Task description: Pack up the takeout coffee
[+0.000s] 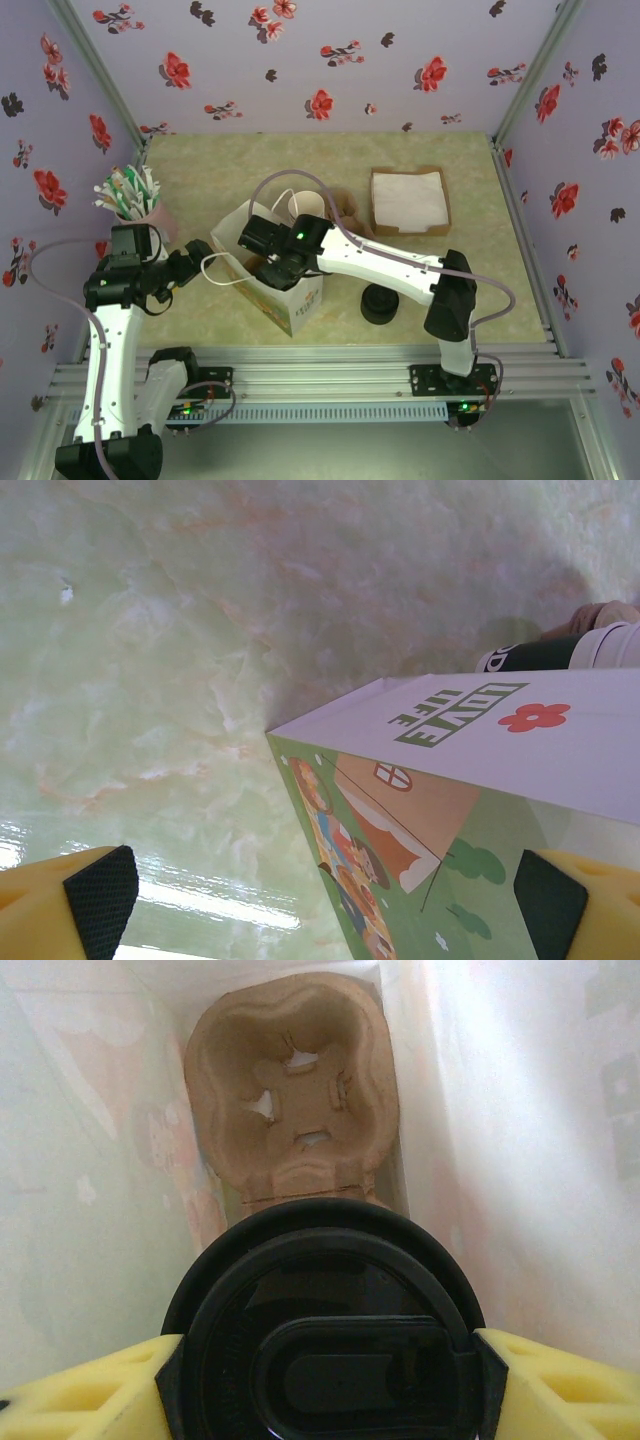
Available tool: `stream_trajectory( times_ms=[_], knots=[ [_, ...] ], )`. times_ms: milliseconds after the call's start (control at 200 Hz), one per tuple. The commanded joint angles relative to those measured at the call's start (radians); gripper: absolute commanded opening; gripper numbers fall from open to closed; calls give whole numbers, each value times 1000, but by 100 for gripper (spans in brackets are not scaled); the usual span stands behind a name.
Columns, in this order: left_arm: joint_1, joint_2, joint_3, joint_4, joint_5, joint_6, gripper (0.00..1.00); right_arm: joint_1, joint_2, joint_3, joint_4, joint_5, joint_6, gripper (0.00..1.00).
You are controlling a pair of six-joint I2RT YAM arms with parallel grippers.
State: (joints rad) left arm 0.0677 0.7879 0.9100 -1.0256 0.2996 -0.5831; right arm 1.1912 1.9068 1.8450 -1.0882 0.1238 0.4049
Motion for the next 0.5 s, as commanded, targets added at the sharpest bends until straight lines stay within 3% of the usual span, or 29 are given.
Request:
stream_trajectory(
  times_ms=[0,490],
  knots=[
    [6,5,1,6,15,26,99,-5,13,31,-37,-7,27,69],
    [6,4,1,7,17,26,99,-5,26,15,-52,-7,38,69]
  ],
)
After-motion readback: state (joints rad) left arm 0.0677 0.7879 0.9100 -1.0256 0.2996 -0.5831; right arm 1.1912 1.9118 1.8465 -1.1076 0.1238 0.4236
